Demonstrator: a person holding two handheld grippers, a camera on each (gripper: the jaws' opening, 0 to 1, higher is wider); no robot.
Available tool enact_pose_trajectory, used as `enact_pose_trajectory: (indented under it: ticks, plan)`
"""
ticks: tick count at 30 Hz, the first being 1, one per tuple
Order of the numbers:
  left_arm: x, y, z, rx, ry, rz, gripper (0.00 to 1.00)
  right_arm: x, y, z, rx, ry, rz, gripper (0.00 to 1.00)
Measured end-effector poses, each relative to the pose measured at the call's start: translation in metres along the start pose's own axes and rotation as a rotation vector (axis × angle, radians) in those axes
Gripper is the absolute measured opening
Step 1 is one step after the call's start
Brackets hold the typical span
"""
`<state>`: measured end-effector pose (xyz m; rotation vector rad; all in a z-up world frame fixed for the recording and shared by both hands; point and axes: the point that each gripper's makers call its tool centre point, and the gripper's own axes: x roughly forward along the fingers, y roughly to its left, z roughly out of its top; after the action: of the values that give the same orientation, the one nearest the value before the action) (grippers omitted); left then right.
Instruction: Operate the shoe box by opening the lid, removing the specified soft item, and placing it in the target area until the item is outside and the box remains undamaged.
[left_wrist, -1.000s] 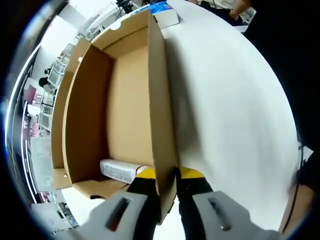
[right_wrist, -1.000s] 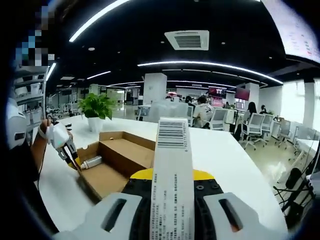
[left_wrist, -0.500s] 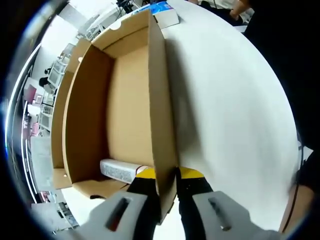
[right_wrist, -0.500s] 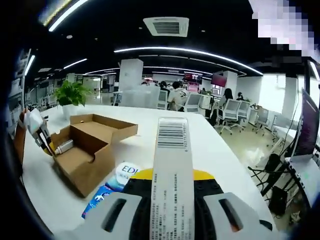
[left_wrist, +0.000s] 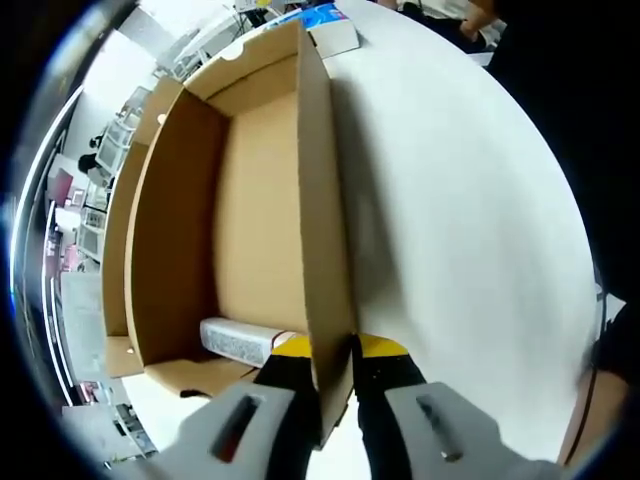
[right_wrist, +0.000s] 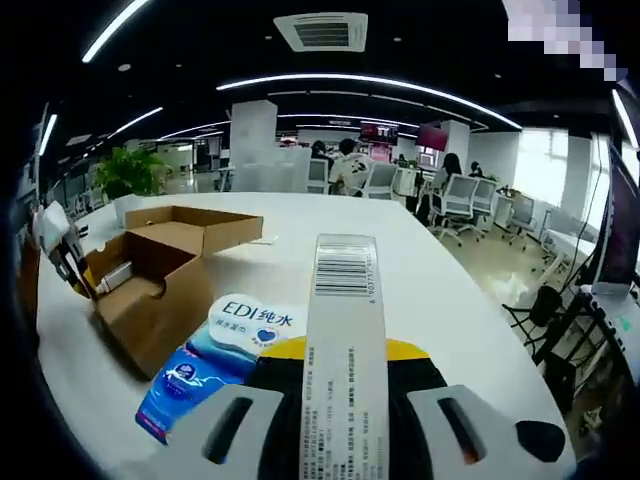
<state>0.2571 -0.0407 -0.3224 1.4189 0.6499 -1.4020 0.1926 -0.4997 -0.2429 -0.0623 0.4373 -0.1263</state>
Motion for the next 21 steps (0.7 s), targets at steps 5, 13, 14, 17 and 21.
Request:
enact_pose_trajectory:
  ticks: [5, 13, 14, 17, 21]
  plan:
    - [0.000, 0.000, 0.000, 0.001, 0.001, 0.001, 0.10, 0.002, 0.003, -0.008, 0.006, 0.017, 0.004, 0.21]
    - [0.000, 0.000, 0.000, 0.000, 0.002, 0.002, 0.10, 0.006, 0.006, -0.016, 0.008, 0.040, 0.008, 0.21]
    - [0.000, 0.000, 0.000, 0.000, 0.002, 0.002, 0.10, 0.007, 0.006, -0.017, 0.007, 0.041, 0.007, 0.21]
    - [0.000, -0.001, 0.000, 0.000, 0.001, 0.002, 0.10, 0.008, 0.007, -0.019, 0.007, 0.046, 0.007, 0.21]
    - [0.000, -0.001, -0.001, 0.001, 0.001, 0.002, 0.10, 0.009, 0.009, -0.021, 0.004, 0.053, 0.007, 0.21]
